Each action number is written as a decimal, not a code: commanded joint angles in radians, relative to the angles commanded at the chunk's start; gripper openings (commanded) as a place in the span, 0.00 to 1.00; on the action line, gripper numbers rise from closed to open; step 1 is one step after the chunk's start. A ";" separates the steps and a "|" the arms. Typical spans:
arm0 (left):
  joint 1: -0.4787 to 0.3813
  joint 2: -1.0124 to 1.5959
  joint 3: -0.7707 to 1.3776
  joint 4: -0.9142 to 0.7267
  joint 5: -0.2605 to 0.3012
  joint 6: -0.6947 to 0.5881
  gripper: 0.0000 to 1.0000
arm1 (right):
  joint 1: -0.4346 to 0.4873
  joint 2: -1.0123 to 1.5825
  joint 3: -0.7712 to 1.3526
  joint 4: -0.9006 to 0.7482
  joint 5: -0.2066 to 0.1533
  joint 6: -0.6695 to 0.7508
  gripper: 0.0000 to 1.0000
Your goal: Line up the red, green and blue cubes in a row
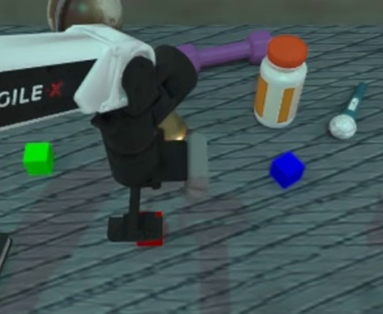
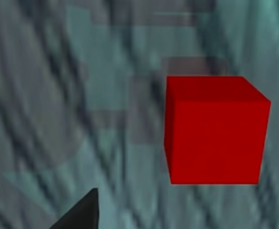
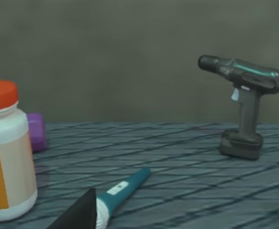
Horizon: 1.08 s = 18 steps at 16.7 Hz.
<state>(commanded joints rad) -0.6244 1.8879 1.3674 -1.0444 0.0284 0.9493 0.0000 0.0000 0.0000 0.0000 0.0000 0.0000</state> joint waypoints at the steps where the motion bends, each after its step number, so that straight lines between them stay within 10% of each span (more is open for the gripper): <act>1: 0.003 -0.013 0.021 -0.031 0.000 0.000 1.00 | 0.000 0.000 0.000 0.000 0.000 0.000 1.00; 10: 0.037 -0.002 0.071 -0.065 -0.002 -0.069 1.00 | 0.000 0.000 0.000 0.000 0.000 0.000 1.00; 18: 0.301 0.146 0.223 -0.111 -0.015 -0.604 1.00 | 0.000 0.000 0.000 0.000 0.000 0.000 1.00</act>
<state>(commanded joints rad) -0.3230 2.0335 1.5900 -1.1555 0.0136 0.3454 0.0000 0.0000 0.0000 0.0000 0.0000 0.0000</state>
